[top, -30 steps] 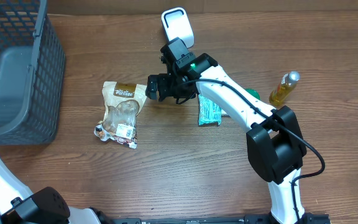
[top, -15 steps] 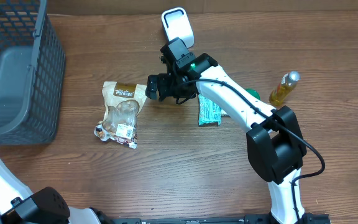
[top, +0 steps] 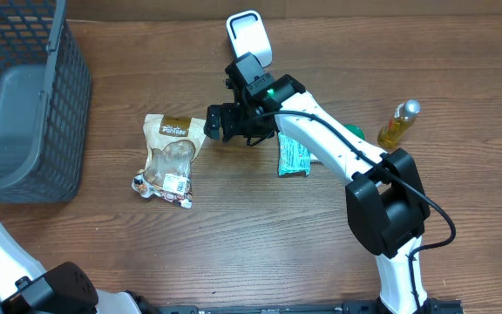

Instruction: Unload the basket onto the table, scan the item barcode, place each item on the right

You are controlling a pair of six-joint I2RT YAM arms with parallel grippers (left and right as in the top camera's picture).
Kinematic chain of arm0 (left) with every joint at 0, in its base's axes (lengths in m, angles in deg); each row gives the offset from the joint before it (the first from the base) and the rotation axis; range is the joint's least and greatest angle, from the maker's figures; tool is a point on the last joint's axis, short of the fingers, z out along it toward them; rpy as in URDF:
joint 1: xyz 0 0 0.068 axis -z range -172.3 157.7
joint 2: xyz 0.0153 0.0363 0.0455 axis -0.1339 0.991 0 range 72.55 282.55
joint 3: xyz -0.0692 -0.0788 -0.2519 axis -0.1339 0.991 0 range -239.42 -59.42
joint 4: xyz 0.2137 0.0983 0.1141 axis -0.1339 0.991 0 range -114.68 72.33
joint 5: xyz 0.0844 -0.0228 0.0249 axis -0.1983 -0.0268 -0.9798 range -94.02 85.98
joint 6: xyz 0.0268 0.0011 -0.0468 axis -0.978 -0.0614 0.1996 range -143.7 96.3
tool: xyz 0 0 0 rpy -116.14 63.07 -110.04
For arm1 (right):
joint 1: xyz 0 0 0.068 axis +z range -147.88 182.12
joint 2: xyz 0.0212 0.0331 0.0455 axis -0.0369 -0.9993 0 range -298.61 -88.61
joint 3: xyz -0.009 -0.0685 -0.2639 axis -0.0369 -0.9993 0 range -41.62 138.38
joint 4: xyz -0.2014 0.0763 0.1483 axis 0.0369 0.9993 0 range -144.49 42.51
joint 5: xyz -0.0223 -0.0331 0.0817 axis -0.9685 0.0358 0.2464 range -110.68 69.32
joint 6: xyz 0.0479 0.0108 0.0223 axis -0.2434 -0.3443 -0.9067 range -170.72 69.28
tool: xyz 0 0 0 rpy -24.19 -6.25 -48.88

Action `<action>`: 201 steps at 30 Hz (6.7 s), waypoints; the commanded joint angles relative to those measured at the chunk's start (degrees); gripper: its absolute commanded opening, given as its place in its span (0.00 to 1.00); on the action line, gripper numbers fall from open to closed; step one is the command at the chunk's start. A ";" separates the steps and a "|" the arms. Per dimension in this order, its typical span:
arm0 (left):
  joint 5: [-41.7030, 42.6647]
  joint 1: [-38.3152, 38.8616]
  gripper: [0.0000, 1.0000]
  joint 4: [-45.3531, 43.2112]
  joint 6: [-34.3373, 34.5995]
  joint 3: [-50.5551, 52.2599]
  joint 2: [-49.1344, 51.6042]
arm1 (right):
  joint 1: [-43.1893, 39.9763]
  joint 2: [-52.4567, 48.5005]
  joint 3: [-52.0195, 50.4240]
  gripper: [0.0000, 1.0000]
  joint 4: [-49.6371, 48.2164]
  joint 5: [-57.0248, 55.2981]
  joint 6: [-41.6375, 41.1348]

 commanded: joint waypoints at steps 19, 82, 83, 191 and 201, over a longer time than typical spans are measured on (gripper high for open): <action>0.42 0.04 1.00 -2.25 -1.07 -1.01 0.72 | -0.04 0.09 0.68 1.00 -0.76 0.28 -0.02; 9.20 31.04 0.07 -2.89 6.43 33.38 0.94 | -0.04 0.09 0.68 1.00 2.60 -2.84 0.00; 9.01 31.45 0.08 -4.72 6.45 35.17 0.94 | -0.04 0.09 0.68 1.00 2.62 -3.56 0.02; 17.86 43.30 0.44 -7.80 20.31 53.00 1.07 | -0.04 0.09 0.68 1.00 2.60 -4.90 0.02; 16.55 43.47 0.22 -13.03 21.42 58.60 1.07 | -0.04 0.09 0.68 1.00 2.60 -4.92 0.00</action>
